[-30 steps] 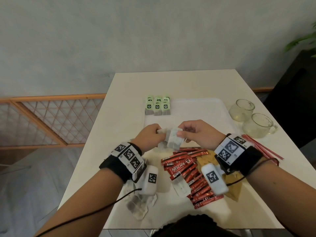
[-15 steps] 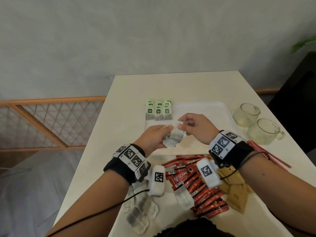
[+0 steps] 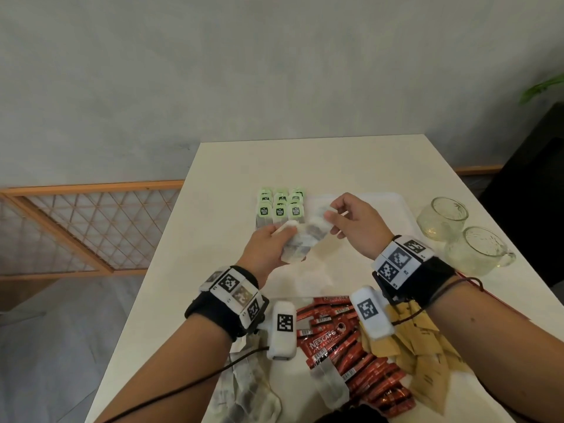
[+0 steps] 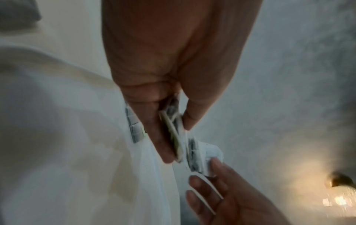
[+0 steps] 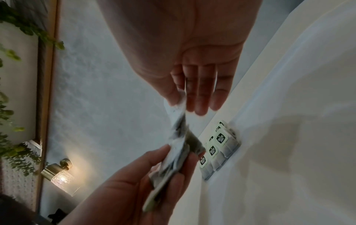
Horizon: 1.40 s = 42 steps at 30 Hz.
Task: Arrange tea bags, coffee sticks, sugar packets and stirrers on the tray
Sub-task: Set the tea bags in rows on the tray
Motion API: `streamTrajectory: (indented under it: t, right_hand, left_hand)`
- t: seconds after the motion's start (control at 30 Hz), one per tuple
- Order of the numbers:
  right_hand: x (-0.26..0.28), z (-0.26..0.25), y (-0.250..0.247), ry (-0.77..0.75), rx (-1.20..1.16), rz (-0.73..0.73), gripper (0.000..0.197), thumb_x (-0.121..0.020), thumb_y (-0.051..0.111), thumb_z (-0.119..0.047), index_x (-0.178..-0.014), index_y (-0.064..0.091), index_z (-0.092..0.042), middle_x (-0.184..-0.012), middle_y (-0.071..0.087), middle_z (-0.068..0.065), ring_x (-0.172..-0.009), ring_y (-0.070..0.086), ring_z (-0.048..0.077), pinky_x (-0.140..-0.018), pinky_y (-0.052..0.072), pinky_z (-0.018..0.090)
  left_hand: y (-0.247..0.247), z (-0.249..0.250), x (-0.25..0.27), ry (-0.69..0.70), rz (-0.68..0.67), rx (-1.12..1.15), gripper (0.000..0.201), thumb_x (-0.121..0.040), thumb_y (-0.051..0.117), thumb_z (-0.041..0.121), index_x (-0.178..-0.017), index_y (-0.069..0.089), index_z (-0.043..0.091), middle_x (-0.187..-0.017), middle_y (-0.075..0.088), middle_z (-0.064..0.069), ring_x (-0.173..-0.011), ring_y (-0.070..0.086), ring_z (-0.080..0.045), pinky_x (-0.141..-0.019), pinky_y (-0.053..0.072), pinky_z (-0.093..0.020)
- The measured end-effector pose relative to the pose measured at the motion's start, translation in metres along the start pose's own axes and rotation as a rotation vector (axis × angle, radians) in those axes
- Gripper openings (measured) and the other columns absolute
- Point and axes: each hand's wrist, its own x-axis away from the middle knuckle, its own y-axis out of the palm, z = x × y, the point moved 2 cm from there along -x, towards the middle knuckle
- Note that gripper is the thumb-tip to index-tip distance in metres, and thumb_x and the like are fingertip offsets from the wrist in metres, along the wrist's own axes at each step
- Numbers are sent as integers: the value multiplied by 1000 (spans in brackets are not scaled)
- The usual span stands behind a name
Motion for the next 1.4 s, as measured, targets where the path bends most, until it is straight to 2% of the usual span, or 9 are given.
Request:
streamTrajectory:
  t: [0.07,0.17,0.3,0.47,0.6,0.7,0.9,1.07,1.4]
  right_hand:
    - [0,2,-4,14,91,96,16,-90,63,-21,-80,53,-15,-79,63,3,-65,66,21,-67,55,38]
    - [5,2,1,71,178,77,16,-86,63,-18,-78,53,-8,-71,67,10,-61,67,23,-67,57,39]
    - [8,-2,18,115,163,-23,17,-86,62,-16,-81,54,-2,-63,70,11,-52,67,19,-57,57,31]
    - [5,-7,22,166,-84,-10,23,-90,63,-24,-82,53,-5,-64,71,12,-57,69,28,-59,60,36]
    - [2,-6,25,200,-264,-55,9,-95,51,-13,-94,56,-5,-72,70,17,-60,65,30,-63,59,41]
    - [2,-5,24,144,-214,-108,23,-88,46,3,-101,59,-10,-74,69,15,-60,64,26,-62,57,37]
    - [-10,-1,21,-27,62,-101,20,-85,71,-22,-100,65,-34,-70,64,1,-52,54,5,-59,44,20]
    - [-24,8,29,-22,64,-50,11,-80,77,-22,-89,69,-22,-86,63,-5,-58,53,7,-61,43,21]
    - [-55,34,70,217,-63,-220,14,-83,70,3,-96,68,-3,-68,64,11,-50,62,11,-53,54,20]
  left_hand:
    - [-5,-1,-3,138,154,-238,24,-88,63,35,-99,67,14,-102,72,-11,-92,70,-29,-81,59,-49]
    - [1,2,2,306,257,-450,16,-91,61,34,-92,61,18,-91,68,3,-81,63,-14,-69,51,-27]
    - [21,0,7,411,220,-560,12,-94,60,28,-95,60,16,-74,56,10,-61,49,-2,-52,36,-12]
    - [23,0,4,397,164,-454,12,-91,66,30,-97,60,21,-78,61,13,-63,54,5,-54,39,-7]
    - [18,-1,0,389,160,-416,17,-86,72,24,-98,61,21,-79,62,14,-64,55,10,-57,40,-6]
    - [14,0,-5,352,161,-387,16,-85,71,20,-99,63,19,-85,67,8,-74,62,-3,-61,43,-11]
    - [4,1,-18,265,118,-305,28,-79,77,33,-100,66,18,-93,73,-4,-88,70,-26,-80,57,-46]
    - [-8,-3,-29,216,108,-263,35,-74,78,38,-101,67,20,-94,73,-7,-88,70,-29,-73,56,-41]
    - [-73,-10,-44,218,326,-381,21,-83,73,28,-100,66,18,-84,72,1,-75,69,-16,-65,57,-31]
